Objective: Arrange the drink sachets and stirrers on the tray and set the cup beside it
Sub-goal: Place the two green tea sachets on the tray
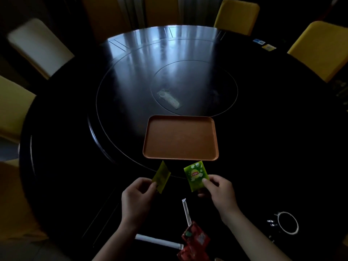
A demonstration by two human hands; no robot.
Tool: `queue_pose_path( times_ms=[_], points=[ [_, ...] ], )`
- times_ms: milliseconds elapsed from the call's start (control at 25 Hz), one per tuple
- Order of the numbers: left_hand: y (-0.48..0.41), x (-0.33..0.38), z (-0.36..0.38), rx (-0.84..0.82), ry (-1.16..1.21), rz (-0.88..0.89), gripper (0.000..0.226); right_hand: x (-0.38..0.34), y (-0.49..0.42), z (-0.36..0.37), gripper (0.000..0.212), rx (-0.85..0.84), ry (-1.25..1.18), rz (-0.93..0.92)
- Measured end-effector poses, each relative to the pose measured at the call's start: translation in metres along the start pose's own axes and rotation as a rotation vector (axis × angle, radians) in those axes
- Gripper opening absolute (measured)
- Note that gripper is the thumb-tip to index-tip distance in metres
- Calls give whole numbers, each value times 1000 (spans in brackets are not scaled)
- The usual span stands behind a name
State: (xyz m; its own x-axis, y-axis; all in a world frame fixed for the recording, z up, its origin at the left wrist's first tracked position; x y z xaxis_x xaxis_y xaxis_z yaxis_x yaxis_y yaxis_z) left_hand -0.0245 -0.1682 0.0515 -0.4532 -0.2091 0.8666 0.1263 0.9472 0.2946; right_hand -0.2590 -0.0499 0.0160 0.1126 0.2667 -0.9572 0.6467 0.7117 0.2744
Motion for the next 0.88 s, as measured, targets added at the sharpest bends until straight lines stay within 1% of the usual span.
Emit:
queue_pose_path(
  times_ms=[160, 320, 400, 480, 640, 720, 760, 840, 880],
  points=[
    [-47, 34, 3, 49, 14, 42, 11, -22, -42, 15, 12, -50, 19, -31],
    [-104, 63, 18, 134, -120, 139, 12, -38, -91, 27, 12, -61, 113, -50],
    [-130, 71, 30, 177, -241, 193, 10, -42, -117, 32, 14, -35, 164, -45],
    [-148, 73, 45, 174, -404, 297, 7, -44, -138, 37, 17, -16, 164, -23],
    [-158, 69, 87, 66, -823, 600, 22, -36, -170, 44, 11, 1, 224, -38],
    [-155, 62, 101, 23, -927, 688, 25, -33, -177, 44, 5, -9, 326, -66],
    [-155, 57, 103, 7, -943, 703, 24, -32, -179, 43, 8, -21, 435, -91],
    [-156, 50, 100, -14, -923, 693, 19, -35, -179, 37, 29, -41, 724, -146],
    [-158, 47, 97, -23, -899, 694, 18, -37, -178, 33, 35, -26, 826, -188]
  ],
)
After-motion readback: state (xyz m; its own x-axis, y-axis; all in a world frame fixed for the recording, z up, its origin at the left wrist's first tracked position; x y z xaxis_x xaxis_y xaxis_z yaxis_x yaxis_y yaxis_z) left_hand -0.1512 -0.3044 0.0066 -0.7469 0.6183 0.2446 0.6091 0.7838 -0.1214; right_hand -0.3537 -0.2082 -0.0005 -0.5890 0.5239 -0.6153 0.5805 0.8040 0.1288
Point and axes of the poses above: each hand's wrist, its own y-axis away from the middle knuckle, its own z-axis out of the palm, x = y × z, the point moved 6 cm from there along -y, towards the middle knuckle, and after that the axes turned 8 degrees about -z, right-handed, at the moved point
